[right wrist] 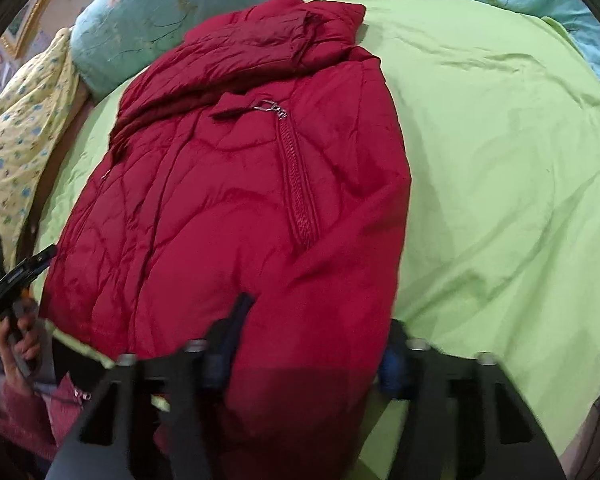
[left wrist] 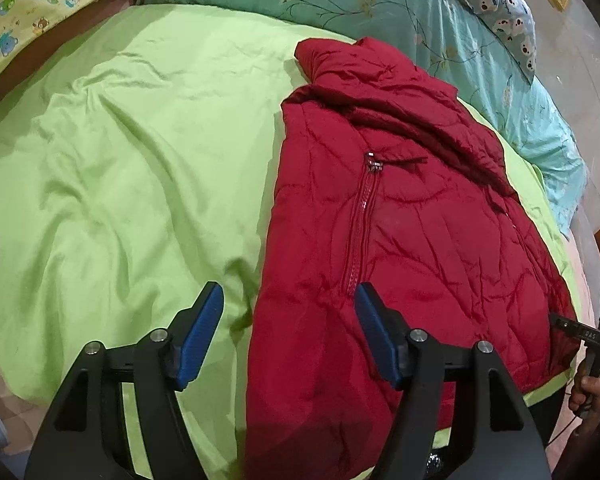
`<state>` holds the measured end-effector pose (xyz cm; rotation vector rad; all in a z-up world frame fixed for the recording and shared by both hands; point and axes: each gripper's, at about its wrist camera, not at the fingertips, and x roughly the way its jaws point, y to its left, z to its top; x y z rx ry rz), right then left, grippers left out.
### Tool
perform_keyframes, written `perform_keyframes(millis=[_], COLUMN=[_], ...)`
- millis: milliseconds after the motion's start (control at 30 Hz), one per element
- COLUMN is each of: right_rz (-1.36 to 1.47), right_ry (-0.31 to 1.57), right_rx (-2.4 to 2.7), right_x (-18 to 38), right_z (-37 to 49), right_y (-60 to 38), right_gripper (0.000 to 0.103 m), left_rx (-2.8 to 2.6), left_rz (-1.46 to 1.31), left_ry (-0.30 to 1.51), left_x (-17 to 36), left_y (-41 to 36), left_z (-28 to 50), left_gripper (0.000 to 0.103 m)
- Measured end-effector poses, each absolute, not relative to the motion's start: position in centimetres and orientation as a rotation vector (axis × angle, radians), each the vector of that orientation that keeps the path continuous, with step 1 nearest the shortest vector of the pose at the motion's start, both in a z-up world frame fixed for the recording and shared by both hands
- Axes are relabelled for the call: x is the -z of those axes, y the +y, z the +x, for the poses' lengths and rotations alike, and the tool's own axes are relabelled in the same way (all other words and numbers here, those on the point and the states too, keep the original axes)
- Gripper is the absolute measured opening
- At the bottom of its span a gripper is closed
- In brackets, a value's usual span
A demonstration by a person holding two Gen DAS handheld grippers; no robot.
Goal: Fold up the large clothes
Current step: 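Release the hem with both grippers and pull back from the jacket, then grasp the jacket hem with both grippers and lift it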
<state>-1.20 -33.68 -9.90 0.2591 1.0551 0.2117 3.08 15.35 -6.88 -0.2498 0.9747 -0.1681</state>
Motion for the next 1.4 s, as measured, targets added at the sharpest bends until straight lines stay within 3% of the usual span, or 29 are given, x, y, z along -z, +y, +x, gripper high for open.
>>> perform_keyframes(millis=[67, 167, 667, 767, 867, 1000, 1400], right_rz=[0.277, 0.298, 0.303, 0.289, 0.291, 0.313, 0.487], right_ry=[1.048, 1.025, 1.018, 1.005, 0.988, 0.96, 0.816], right_rx=[-0.241, -0.276, -0.331, -0.332, -0.341, -0.362, -0.5], right_x=[9.5, 9.2, 9.6, 9.4, 9.2, 8.9, 7.3], right_z=[-1.9, -2.8, -2.4, -2.6, -2.9, -3.3, -4.4], right_y=[-34.3, -34.8, -34.5, -34.3, -34.3, -34.5, -37.1], right_gripper=[0.029, 0.026, 0.032, 0.029, 0.027, 0.025, 0.023], left_rx=[0.184, 0.22, 0.362, 0.395, 0.412, 0.427, 0.501], left_rz=[-0.256, -0.247, -0.152, -0.175, -0.204, -0.21, -0.299], left_ry=[0.985, 0.993, 1.063, 1.052, 1.022, 0.976, 0.827], left_x=[7.1, 7.2, 9.1, 8.9, 8.4, 7.4, 2.9], left_y=[15.3, 14.7, 12.8, 12.8, 13.0, 13.1, 14.5], left_z=[3.0, 2.4, 0.5, 0.4, 0.2, -0.4, -0.2], left_gripper=[0.068, 0.068, 0.067, 0.036, 0.025, 0.02, 0.018])
